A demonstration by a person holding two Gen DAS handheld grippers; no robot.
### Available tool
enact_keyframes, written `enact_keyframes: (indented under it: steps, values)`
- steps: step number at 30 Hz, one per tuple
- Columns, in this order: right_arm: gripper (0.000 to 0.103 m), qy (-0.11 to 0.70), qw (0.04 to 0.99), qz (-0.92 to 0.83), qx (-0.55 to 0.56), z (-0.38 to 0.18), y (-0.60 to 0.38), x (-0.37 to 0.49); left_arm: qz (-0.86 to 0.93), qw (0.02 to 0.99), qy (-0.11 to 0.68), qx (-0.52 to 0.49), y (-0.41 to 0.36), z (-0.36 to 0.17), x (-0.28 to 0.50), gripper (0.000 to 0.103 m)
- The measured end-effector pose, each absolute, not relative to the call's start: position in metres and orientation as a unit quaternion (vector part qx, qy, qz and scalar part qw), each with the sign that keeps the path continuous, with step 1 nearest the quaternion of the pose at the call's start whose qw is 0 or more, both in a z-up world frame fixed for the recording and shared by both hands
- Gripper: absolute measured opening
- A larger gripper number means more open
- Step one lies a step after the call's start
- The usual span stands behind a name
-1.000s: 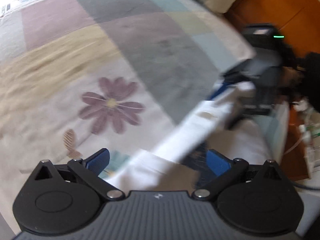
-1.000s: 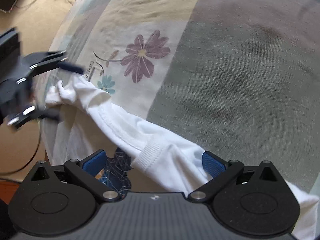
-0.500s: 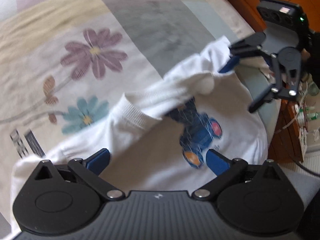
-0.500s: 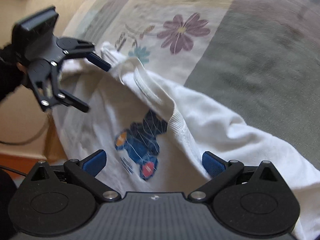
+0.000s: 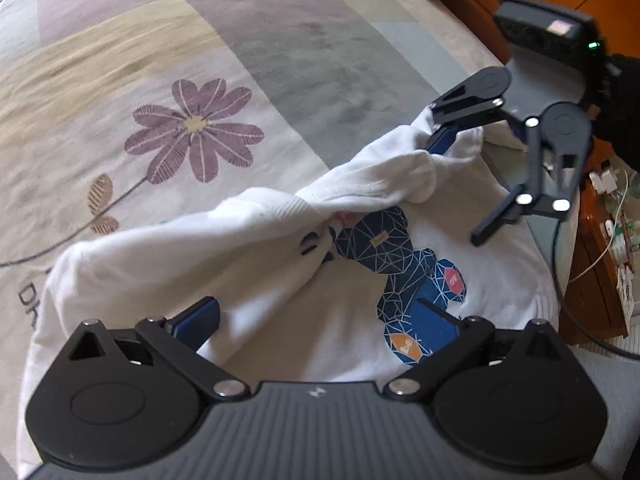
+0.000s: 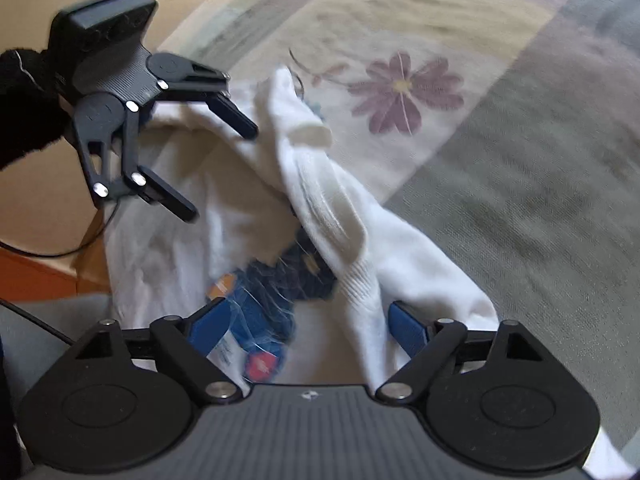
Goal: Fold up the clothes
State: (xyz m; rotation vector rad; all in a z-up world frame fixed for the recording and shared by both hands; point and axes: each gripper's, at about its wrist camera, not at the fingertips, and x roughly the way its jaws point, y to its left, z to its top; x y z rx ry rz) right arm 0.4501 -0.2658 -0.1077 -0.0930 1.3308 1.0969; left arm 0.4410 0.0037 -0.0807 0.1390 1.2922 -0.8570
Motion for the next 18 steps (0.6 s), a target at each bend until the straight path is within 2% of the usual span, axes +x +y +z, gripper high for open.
enact_keyframes:
  steps: [2,4,5,6,10,18]
  values:
    - [0.066,0.579,0.649,0.492,-0.034,-0.116,-0.277,0.454,-0.383,0.715,0.582,0.065,0.005,-0.085,0.436,0.1]
    - [0.035,0.579,0.659,0.48,-0.028,-0.119,-0.286,0.46,-0.38,0.716,0.581,0.068,0.005,-0.091,0.433,0.1]
    - [0.026,0.576,0.665,0.474,-0.031,-0.121,-0.289,0.461,-0.379,0.719,0.579,0.07,0.005,-0.095,0.432,0.1]
    - [0.011,0.571,0.673,0.468,-0.031,-0.123,-0.294,0.461,-0.377,0.723,0.575,0.069,0.006,-0.097,0.432,0.1]
    - [0.009,0.563,0.687,0.459,0.011,-0.129,-0.307,0.459,-0.369,0.74,0.559,0.053,0.008,-0.102,0.431,0.101]
    - [0.007,0.531,0.727,0.434,-0.028,-0.101,-0.294,0.446,-0.339,0.769,0.541,0.018,0.006,-0.089,0.422,0.1]
